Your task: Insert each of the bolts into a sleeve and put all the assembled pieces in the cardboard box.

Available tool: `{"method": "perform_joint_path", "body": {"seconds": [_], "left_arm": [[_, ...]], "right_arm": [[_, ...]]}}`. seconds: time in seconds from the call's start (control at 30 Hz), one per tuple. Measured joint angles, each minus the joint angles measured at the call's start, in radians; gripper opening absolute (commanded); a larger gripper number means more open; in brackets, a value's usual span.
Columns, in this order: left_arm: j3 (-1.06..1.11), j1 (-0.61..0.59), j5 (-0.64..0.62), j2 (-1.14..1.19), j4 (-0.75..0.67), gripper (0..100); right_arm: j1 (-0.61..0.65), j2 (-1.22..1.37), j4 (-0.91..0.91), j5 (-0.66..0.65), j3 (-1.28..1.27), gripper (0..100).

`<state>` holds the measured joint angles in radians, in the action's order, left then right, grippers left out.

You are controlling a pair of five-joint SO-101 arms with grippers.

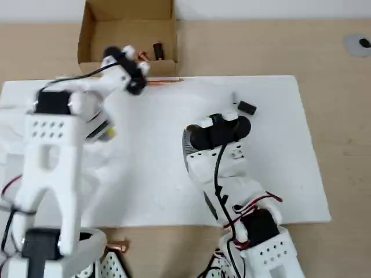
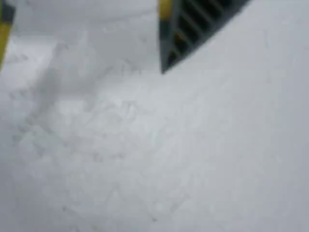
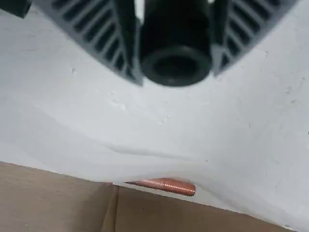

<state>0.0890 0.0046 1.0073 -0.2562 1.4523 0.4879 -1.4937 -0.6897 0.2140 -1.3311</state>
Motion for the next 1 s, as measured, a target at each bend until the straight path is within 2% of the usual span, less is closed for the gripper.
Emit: {"method": "perform_joint_path", "body": {"seconds": [0.23,0.5,0.7,0.8,1.0], "left_arm": [[-0.416,0.089,-0.008,0.456,-0.094,23],[-1.085,0.121,0.031,1.092,-0.081,23],[-1.493,0.195,0.031,1.427,-0.103,23],[-1.577,0.21,0.031,1.525,-0.18,23],[-1.559,0.21,0.009,1.56,-0.288,23]], "right_arm": [[0.0,0.0,0.0,0.0,0.0,0.9],[-0.023,0.0,0.0,0.0,-0.02,0.9],[-0.028,0.0,0.0,0.0,-0.02,0.9],[-0.028,0.0,0.0,0.0,-0.02,0.9],[-0.028,0.0,0.0,0.0,-0.02,0.9]]}}
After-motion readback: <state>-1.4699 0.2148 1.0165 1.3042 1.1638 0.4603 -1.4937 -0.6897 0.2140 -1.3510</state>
